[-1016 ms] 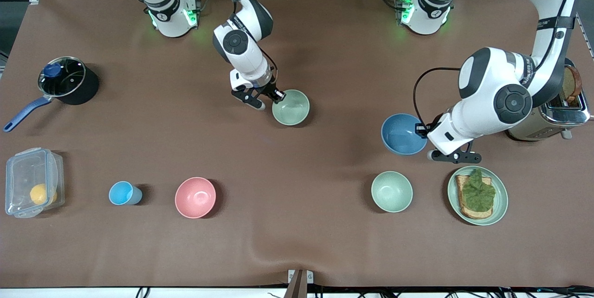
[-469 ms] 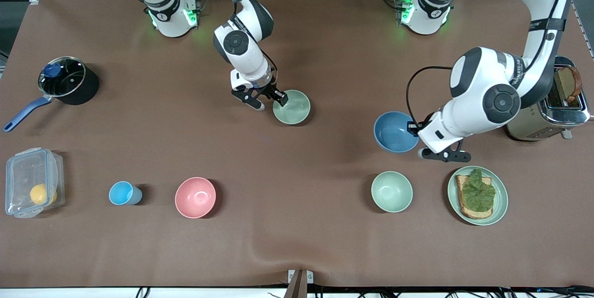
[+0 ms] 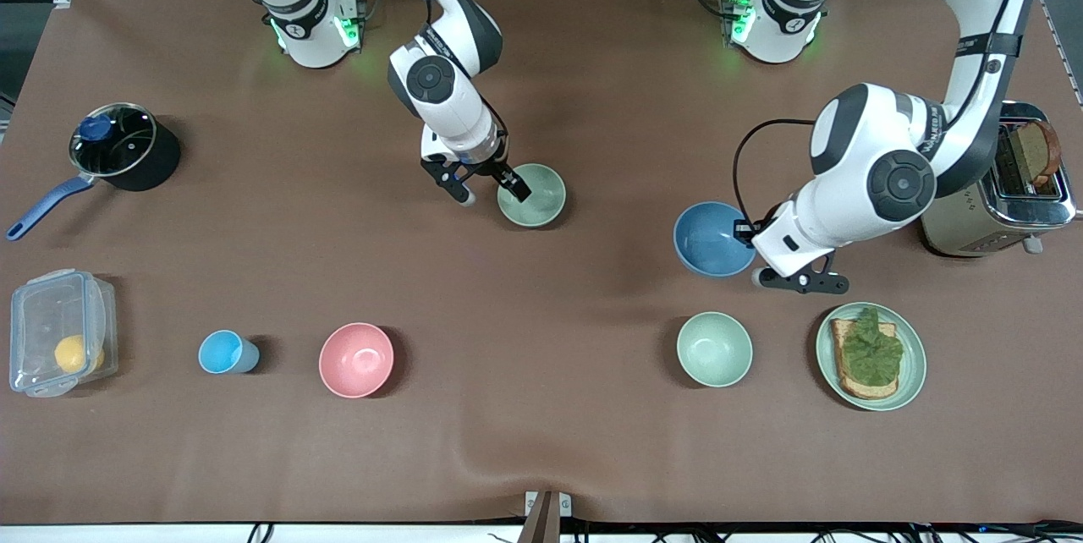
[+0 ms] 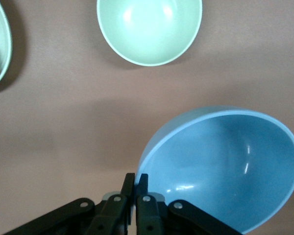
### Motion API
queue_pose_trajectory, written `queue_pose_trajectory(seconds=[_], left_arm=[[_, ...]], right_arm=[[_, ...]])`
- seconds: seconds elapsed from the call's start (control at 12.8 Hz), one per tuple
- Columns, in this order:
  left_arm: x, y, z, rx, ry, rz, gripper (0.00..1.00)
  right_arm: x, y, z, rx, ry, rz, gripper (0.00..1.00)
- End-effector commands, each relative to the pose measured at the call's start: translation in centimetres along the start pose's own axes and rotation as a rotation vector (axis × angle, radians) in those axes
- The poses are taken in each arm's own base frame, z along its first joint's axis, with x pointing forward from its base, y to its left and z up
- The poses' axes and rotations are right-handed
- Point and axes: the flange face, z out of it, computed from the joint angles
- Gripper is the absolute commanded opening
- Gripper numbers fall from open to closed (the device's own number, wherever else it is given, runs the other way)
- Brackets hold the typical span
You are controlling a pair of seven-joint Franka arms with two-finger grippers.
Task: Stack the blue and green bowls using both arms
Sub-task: 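Carry the green bowl with the right gripper while the left gripper brings the blue bowl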
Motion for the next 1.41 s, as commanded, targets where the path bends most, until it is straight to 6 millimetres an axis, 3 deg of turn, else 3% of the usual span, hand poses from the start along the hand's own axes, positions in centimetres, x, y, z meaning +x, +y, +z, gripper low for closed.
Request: queue_pose_trajectory(seconds=[0.0,0.31,0.47,0.62,0.78,1.02,1.33], left_arm=[[-0.2,2.1,-0.3,-0.022,0.003,-0.003,0.0],[-1.0,4.9,-0.4,-0.079,-0.011,0.008,0.0],[-1.3,5.5,-0.7,-0.085,-0.008,0.014,0.0],[-2.4,8.8,-0.6,-0.092,-0.007,0.004,0.0],[-3.8,13.1,0.1,-0.104,0.016,-0.033,0.0],[-5.5,18.7,3.5,-0.11,0.013,-0.064,0.0],[-6.7,23.1,7.4,-0.123,0.015,-0.077,0.0]], right_arm=[[3.3,-0.2,-1.5,-0.067,-0.029,0.12,1.0],[8.9,0.8,0.7,-0.104,-0.09,0.344,1.0],[10.4,1.4,2.6,-0.12,-0.132,0.431,1.0],[10.7,2.0,4.9,-0.139,-0.157,0.463,1.0],[11.0,1.8,5.5,-0.113,-0.199,0.537,1.0],[10.7,1.4,6.0,-0.084,-0.27,0.586,1.0],[10.3,1.3,6.6,-0.033,-0.304,0.584,1.0]])
